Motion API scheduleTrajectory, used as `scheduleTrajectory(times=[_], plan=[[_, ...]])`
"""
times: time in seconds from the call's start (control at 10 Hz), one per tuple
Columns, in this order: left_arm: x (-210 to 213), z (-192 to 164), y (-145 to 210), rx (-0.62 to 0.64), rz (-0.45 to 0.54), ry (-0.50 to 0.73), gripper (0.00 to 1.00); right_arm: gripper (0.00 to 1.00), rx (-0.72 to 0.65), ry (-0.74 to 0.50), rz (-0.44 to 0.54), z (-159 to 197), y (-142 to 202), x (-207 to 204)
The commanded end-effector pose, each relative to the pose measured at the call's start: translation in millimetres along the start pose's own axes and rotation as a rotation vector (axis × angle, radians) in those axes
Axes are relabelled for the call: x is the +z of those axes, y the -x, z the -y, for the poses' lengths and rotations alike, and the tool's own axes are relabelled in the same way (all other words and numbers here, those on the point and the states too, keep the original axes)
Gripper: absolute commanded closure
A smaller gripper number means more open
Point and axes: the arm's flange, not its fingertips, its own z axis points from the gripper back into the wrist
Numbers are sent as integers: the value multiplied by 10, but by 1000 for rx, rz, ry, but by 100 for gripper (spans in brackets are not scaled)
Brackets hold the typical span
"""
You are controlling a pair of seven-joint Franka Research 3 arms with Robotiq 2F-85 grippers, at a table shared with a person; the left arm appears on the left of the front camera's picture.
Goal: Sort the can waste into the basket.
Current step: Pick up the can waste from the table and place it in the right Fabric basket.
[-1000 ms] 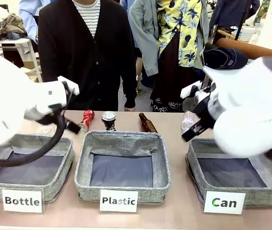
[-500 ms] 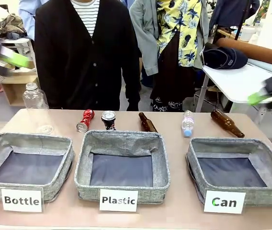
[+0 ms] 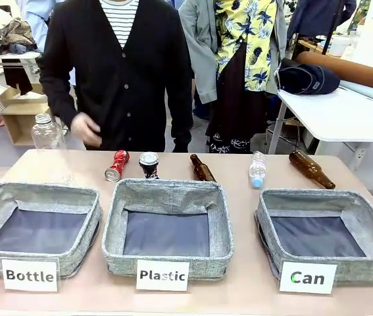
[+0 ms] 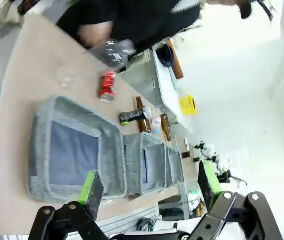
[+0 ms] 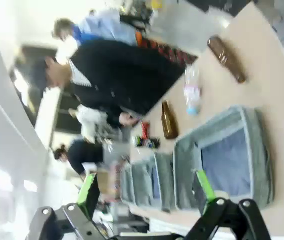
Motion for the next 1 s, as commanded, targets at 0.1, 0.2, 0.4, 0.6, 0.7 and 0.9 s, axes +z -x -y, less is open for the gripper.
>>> scheduleTrajectory(times=[0.1,0.2,0.4,0.6,0.7,0.9], plan=[[0,0,0,0,0,0,0,0,81,86,-131,-371,122,-206],[0,0,0,0,0,0,0,0,81,86,-131,-371,122,-206],[0,0,0,0,0,0,0,0,81,86,-131,-371,122,-206],[0,0,0,0,0,0,0,0,81,86,-131,-371,122,-206],[0,0,0,0,0,0,0,0,81,86,-131,-371,122,-206],[-54,210,-68,-76,-44,-119,0,0,81,86,-131,-371,122,-206]])
